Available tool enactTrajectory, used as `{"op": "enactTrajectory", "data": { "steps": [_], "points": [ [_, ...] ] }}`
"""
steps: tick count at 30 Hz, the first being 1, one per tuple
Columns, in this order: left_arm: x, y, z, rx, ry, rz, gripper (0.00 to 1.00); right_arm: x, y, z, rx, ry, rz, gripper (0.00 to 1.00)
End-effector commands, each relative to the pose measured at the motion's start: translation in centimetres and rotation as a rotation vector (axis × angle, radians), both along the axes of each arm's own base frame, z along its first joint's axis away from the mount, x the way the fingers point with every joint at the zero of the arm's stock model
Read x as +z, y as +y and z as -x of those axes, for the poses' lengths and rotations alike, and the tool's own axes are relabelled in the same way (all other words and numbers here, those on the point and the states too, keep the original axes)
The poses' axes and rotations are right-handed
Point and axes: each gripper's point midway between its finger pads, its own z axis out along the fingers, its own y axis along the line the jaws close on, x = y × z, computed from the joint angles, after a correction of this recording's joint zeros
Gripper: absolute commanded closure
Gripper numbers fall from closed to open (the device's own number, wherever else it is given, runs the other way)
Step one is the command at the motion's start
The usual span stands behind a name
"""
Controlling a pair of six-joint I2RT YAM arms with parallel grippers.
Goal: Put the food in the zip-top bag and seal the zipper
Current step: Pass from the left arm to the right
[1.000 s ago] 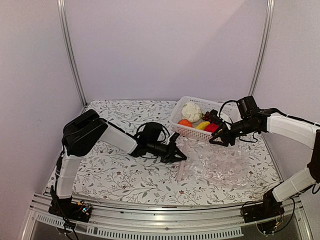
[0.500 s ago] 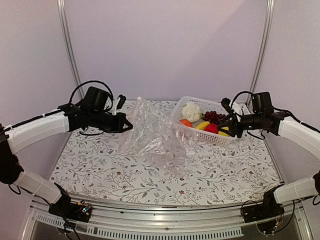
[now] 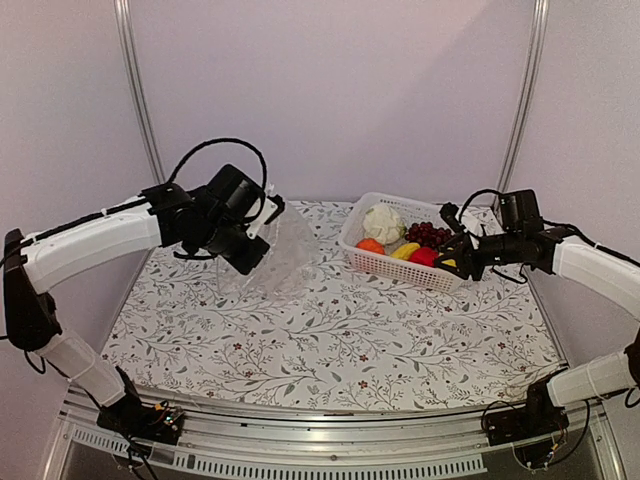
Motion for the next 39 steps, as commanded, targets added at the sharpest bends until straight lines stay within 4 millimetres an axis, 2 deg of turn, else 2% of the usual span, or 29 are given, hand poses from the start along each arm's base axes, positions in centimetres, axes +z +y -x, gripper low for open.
{"op": "enactTrajectory", "data": {
  "steps": [1, 5, 7, 11, 13, 16, 20, 24, 29, 32, 35, 39],
  "points": [
    [-6.7, -3.7, 2.9, -0.159, 0.118, -0.182, 1.00, -1.2, -0.4, -0.2, -0.022, 0.025, 0.015, 0.58],
    [-8.2, -9.1, 5.3, -0.288, 0.114, -0.145, 1.00, -1.6, -0.4, -0.3, -0.025, 0.032, 0.021, 0.58],
    [-8.0, -10.9, 5.9, -0.313, 0.113, -0.096, 1.00, -1.8, -0.4, -0.4, -0.026, 0.038, 0.022, 0.57],
    [-6.2, -13.3, 5.8, -0.302, 0.083, 0.031, 1.00, -2.0, 0.1, 0.0, 0.004, 0.073, -0.003, 0.57],
    [-4.2, -14.7, 5.2, -0.293, 0.023, 0.143, 1.00, -1.4, 0.7, 0.1, 0.029, 0.093, -0.037, 0.57],
    [-1.9, -16.4, 4.1, -0.261, -0.044, 0.291, 1.00, 1.2, 2.1, 0.0, 0.066, 0.128, -0.136, 0.56],
    [-0.4, -18.5, 2.5, -0.216, -0.095, 0.432, 1.00, 5.0, 4.5, -0.4, 0.149, 0.227, -0.279, 0.53],
    [0.3, -20.3, 0.9, -0.172, -0.113, 0.524, 1.00, 5.3, 7.2, -1.1, 0.203, 0.328, -0.326, 0.52],
    [0.6, -22.8, -0.8, -0.119, -0.098, 0.616, 1.00, 8.2, 9.9, -1.3, 0.253, 0.317, -0.413, 0.49],
    [0.4, -23.9, -1.2, -0.115, -0.080, 0.639, 1.00, 8.7, 10.9, -0.9, 0.264, 0.353, -0.433, 0.48],
    [0.1, -24.9, -1.3, -0.129, -0.066, 0.648, 1.00, 8.4, 11.1, -0.5, 0.262, 0.381, -0.444, 0.46],
    [-0.3, -25.6, -1.4, -0.136, -0.051, 0.652, 1.00, 7.9, 10.6, -1.6, 0.152, 0.393, -0.448, 0.46]
  ]
}}
